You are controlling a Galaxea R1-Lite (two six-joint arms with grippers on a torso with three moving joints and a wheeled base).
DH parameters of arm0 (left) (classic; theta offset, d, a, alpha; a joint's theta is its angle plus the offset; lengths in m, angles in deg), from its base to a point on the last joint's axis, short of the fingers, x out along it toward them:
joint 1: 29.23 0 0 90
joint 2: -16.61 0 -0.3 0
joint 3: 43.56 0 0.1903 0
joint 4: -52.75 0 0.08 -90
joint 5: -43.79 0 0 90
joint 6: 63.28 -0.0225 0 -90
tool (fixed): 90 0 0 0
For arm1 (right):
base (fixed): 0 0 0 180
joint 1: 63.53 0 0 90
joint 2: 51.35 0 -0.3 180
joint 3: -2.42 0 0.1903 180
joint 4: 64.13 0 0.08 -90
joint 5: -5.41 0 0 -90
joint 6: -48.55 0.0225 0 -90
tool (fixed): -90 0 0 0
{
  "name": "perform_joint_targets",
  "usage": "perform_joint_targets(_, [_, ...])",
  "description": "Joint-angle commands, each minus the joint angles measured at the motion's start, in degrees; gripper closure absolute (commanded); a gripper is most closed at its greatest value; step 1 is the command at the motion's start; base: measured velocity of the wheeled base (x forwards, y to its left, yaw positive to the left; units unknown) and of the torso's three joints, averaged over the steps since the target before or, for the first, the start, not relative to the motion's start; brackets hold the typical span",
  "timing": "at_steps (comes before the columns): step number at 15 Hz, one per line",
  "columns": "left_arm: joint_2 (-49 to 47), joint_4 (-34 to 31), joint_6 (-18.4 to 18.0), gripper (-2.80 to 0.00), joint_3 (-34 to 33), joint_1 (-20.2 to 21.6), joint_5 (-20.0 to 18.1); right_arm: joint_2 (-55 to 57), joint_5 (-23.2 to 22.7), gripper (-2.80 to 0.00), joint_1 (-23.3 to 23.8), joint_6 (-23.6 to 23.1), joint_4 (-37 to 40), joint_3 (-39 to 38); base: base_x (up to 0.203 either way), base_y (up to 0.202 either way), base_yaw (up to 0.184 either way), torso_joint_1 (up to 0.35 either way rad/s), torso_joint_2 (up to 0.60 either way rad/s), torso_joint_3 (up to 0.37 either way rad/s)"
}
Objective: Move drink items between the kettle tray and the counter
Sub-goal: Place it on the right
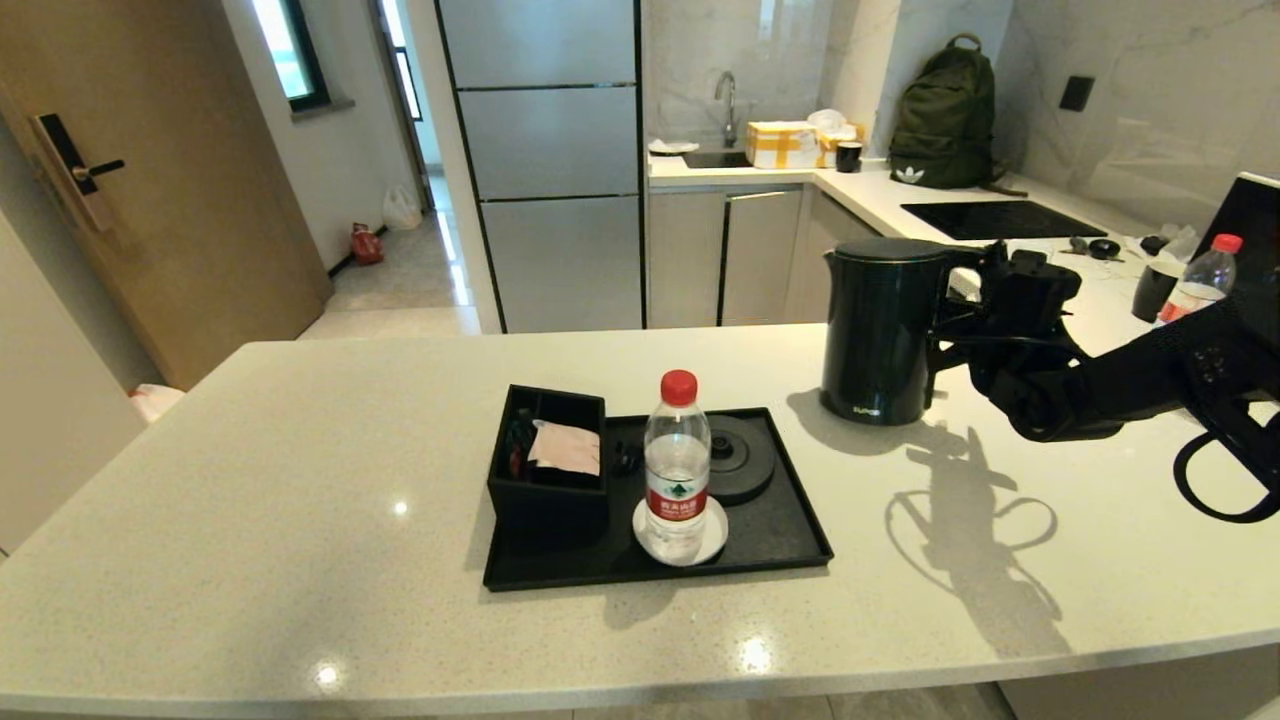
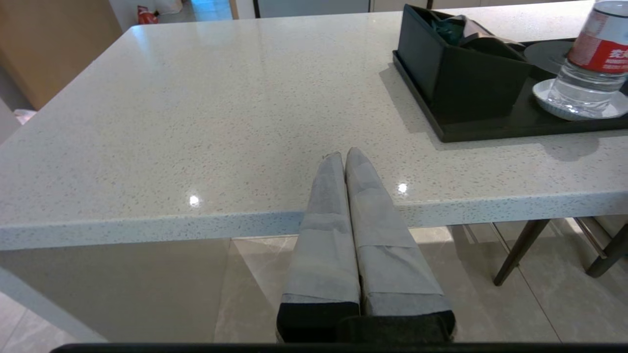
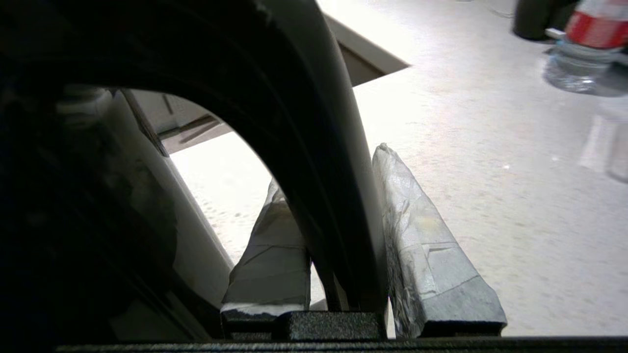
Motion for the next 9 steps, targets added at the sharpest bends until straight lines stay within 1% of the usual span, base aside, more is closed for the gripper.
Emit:
perform_joint_targets(1, [-0.07,-0.01,-0.03,0.00,-0.01,-0.01,0.00,-2.65,0.71,0.00,0.19,-0.02,-1.78,-5.22,0.000,0.000,0.000,0.000,0.00,0.000])
perform_joint_targets(4, [-0.07,-0.01,-0.03,0.00,-0.01,-0.01,0.00,-4.39,1.68,0.00,1.30,0.20,-2.84,-10.26,0.000,0.000,0.000,0.000,0.00,0.000])
perform_joint_targets(6, [-0.07,-0.01,-0.03,0.00,-0.01,-0.01,0.00,-4.24,1.63,0.00,1.88,0.38,-3.56,-11.92,0.000,0.000,0.000,0.000,0.00,0.000])
perform_joint_targets(9, [-0.07,-0.01,-0.03,0.00,-0.01,-0.01,0.00,-4.06,1.72,0.00,2.40,0.39,-4.87,-12.35,0.000,0.000,0.000,0.000,0.00,0.000])
